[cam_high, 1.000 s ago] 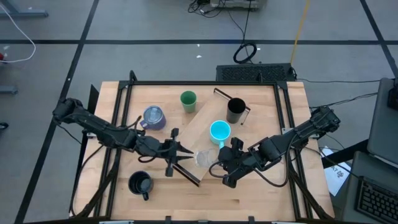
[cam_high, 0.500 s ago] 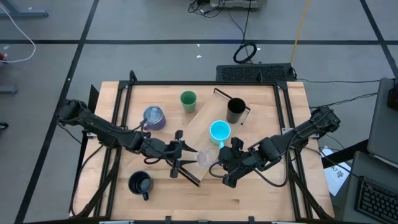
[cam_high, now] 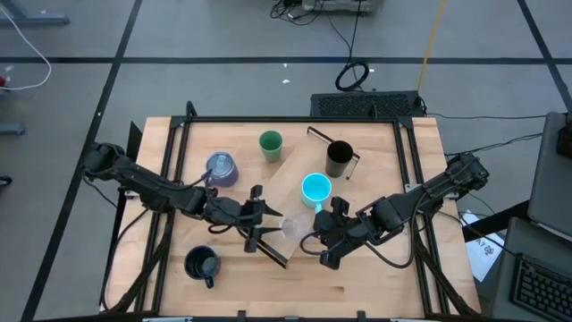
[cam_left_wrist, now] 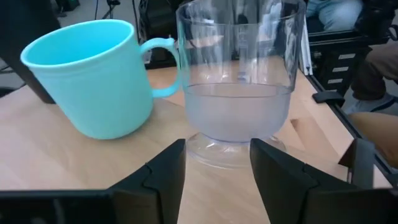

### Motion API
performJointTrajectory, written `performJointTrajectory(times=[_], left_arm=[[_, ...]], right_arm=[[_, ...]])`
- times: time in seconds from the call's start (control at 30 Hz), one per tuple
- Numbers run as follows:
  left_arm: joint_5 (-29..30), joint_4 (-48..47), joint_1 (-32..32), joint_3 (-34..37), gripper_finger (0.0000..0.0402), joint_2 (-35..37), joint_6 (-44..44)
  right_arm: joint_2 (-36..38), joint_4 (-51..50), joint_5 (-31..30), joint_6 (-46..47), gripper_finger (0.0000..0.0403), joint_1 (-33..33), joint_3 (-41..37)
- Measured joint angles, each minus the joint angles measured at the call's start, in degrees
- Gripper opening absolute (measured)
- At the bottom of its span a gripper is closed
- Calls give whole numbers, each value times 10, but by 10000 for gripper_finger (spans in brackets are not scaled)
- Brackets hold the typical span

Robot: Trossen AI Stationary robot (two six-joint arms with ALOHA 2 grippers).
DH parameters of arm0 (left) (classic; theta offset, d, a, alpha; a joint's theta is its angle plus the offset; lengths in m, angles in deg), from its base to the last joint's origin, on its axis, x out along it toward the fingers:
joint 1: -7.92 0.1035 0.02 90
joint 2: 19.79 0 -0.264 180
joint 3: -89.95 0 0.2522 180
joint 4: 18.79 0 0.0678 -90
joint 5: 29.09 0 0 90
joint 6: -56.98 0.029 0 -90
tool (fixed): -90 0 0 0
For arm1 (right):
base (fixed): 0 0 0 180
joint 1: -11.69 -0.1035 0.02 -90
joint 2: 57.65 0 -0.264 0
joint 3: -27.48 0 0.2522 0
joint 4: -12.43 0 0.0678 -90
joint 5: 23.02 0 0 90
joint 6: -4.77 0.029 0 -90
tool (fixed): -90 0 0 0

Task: Stack small to large cups/mugs on shelf
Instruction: Put the transparent mug on the shelf

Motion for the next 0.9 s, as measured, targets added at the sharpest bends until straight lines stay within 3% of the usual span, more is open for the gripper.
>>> performJointTrajectory(times=[0.7, 0.9], left_arm=[[1, -20, 0, 0, 182, 0, -9], [1, -31, 0, 0, 182, 0, -12]], right_arm=[[0, 4, 0, -39, 28, 14, 0], [-4, 17, 0, -49, 55, 24, 0]])
